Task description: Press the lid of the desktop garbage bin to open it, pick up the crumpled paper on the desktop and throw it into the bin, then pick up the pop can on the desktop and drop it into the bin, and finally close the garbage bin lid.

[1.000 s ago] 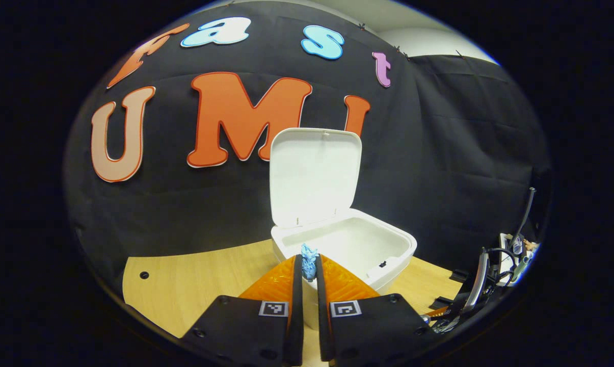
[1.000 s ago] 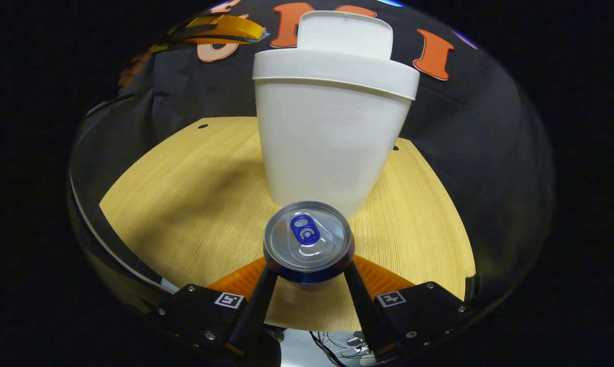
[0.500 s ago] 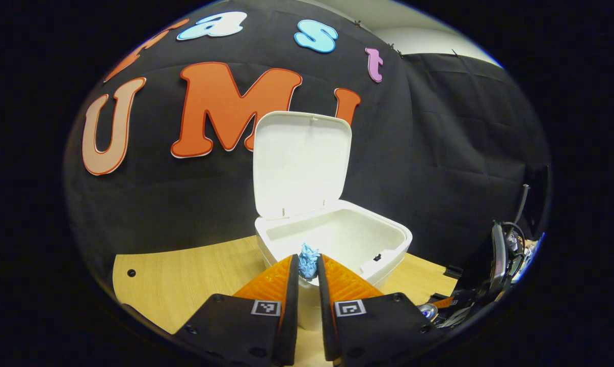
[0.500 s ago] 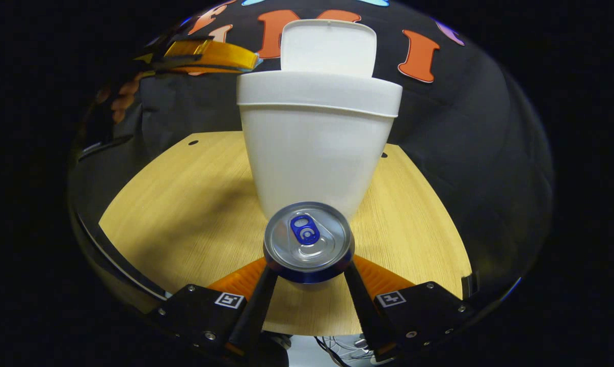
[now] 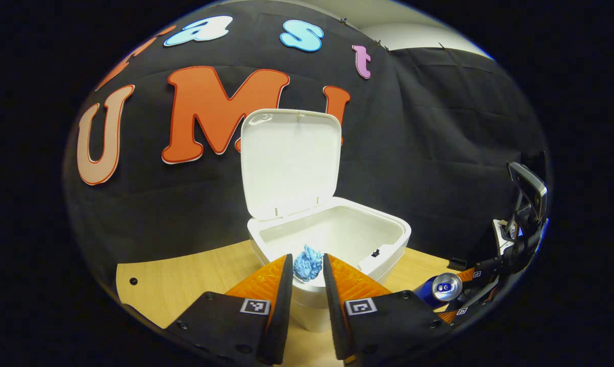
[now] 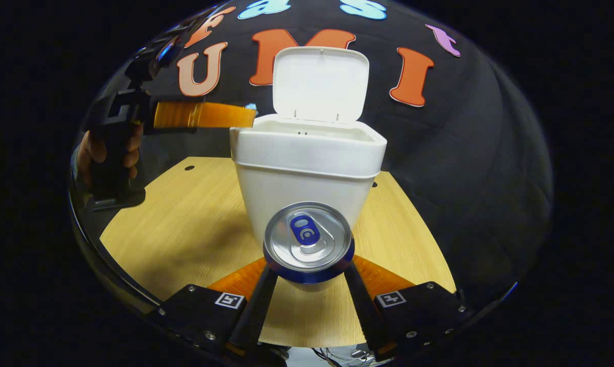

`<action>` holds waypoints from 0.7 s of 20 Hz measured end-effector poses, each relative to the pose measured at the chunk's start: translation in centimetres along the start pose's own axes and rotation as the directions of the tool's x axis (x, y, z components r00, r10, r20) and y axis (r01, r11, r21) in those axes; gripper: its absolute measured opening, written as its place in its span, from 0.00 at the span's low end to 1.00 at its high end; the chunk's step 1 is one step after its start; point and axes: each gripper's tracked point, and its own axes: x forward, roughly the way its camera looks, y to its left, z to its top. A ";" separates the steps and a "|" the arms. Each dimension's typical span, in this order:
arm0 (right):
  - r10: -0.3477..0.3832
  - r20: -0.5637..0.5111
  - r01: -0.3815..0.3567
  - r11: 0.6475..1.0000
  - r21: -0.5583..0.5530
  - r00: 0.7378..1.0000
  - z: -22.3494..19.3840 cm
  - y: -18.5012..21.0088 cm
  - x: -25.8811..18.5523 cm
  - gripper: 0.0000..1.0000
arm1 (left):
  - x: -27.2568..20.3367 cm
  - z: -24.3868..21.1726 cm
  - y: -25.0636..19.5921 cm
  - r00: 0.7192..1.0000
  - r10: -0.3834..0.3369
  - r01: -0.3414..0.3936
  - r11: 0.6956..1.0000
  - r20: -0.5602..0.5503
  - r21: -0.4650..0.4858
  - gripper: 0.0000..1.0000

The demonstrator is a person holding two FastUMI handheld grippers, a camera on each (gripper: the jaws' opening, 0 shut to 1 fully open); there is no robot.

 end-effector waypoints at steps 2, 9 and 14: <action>-0.003 0.020 0.003 1.000 0.004 1.000 0.9 -0.4 0.1 0.79 | 0.0 0.1 -0.3 1.000 -0.010 0.010 1.000 -0.001 0.004 0.41; -0.009 0.128 0.008 1.000 0.009 0.992 5.9 -1.5 -1.2 0.79 | -0.9 -0.1 -0.5 1.000 -0.013 0.013 0.999 0.004 0.031 0.72; -0.004 0.193 0.003 1.000 0.007 0.981 9.4 -2.1 -1.1 0.79 | -2.3 0.9 0.4 0.998 0.028 -0.033 0.996 0.056 0.082 0.90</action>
